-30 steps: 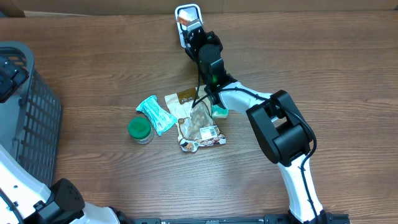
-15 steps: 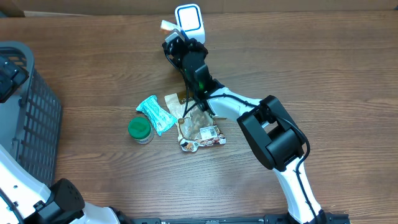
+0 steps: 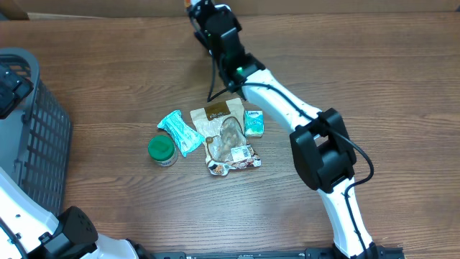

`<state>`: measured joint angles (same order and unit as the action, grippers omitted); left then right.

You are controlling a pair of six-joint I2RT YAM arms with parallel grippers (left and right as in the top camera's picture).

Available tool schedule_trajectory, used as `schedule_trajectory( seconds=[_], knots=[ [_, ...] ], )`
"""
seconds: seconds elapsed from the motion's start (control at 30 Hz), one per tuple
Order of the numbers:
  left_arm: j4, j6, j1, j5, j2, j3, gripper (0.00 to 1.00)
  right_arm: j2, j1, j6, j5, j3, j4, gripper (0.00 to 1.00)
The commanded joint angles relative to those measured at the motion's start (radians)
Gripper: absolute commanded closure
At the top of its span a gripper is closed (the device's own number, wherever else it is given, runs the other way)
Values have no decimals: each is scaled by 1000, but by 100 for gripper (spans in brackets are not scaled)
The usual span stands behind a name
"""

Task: Scan the item barcode
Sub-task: 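Hold the orange box in front of the white scanner, then carry the orange box right and release it on the table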

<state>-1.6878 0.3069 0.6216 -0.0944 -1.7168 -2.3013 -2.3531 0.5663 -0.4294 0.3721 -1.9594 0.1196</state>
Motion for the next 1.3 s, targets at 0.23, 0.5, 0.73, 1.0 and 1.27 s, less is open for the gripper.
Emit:
schedule_trajectory(
  seconds=[0.23,0.5,0.73,1.0,1.27],
  knots=[
    [-2,-15,-7,-6,2,2,0,-101,-47,18,-49,-10,46,96],
    [-2,-15,-7,-6,2,2,0,-119,-50,18,-27,-11,72,96],
    [-2,-15,-7,-6,2,2,0,-90,-50,44,-17,-11,2,96],
    [-2,-15,-7,-6,2,2,1,80,-60,299,-61,-11,-226,96],
    [-2,-15,-7,-6,2,2,0,321,-142,591,-377,-11,-727,96]
  ],
)
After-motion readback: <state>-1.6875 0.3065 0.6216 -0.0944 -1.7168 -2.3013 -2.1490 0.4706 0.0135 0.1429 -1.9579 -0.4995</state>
